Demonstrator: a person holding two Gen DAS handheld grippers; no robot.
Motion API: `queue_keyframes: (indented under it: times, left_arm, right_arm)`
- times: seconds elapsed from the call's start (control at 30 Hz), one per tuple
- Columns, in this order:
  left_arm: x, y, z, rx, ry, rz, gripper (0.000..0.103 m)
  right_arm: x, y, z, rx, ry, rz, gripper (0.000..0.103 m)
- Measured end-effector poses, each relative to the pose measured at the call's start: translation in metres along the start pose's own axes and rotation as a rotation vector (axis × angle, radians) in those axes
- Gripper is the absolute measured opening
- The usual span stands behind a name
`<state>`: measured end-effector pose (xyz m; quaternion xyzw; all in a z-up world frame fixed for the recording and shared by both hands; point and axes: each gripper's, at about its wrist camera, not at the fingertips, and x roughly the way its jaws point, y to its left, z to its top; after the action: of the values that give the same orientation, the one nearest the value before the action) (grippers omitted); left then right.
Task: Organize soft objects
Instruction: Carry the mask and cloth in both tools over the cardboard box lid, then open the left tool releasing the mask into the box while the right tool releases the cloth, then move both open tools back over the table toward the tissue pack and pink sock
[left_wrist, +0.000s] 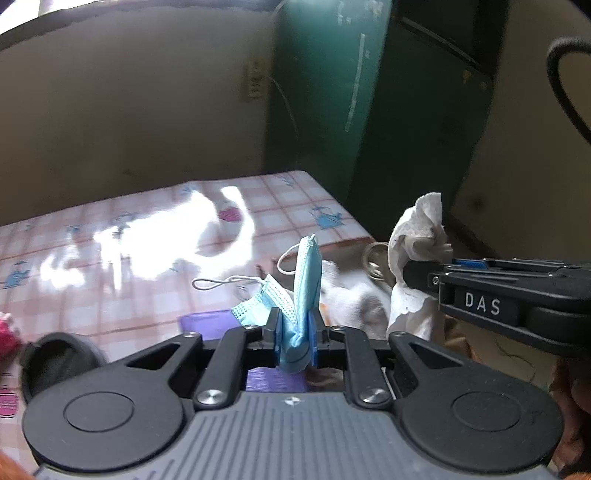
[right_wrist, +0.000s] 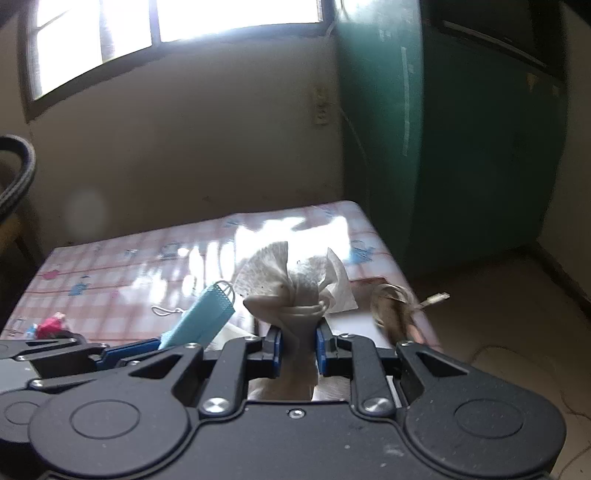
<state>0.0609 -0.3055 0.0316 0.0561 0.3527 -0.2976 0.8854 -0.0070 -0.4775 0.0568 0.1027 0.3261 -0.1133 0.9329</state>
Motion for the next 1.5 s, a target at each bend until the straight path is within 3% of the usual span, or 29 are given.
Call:
queue_keyframes:
  times: [0.43, 0.57, 0.67, 0.7, 0.73, 0.83, 1.03, 1.5]
  left_arm:
    - [0.031, -0.039, -0.014, 0.037, 0.047, -0.141, 0.018]
    - [0.038, -0.05, -0.018, 0.048, 0.051, -0.172, 0.025]
    - [0.043, -0.051, -0.021, 0.044, 0.063, -0.189, 0.037]
    - [0.043, -0.051, -0.022, 0.04, 0.06, -0.193, 0.047]
    - [0.043, -0.05, -0.023, 0.036, 0.056, -0.188, 0.053]
    - [0.04, -0.047, -0.021, 0.026, 0.048, -0.171, 0.054]
    - [0.02, -0.04, -0.013, 0.031, 0.032, -0.052, 0.063]
    - [-0.025, 0.006, -0.003, -0.055, 0.0, 0.121, 0.07]
  right_arm:
    - [0.01, -0.058, -0.014, 0.063, 0.04, -0.093, 0.024]
    - [0.015, -0.068, -0.016, 0.073, 0.052, -0.107, 0.032]
    - [0.016, -0.074, -0.018, 0.093, 0.051, -0.102, 0.055]
    - [0.015, -0.075, -0.019, 0.098, 0.049, -0.099, 0.057]
    - [0.014, -0.075, -0.019, 0.102, 0.048, -0.097, 0.057]
    - [0.009, -0.076, -0.019, 0.107, 0.033, -0.093, 0.06]
    - [-0.006, -0.064, -0.015, 0.101, 0.0, -0.087, 0.066]
    - [-0.03, -0.009, -0.001, 0.026, -0.037, -0.039, 0.073]
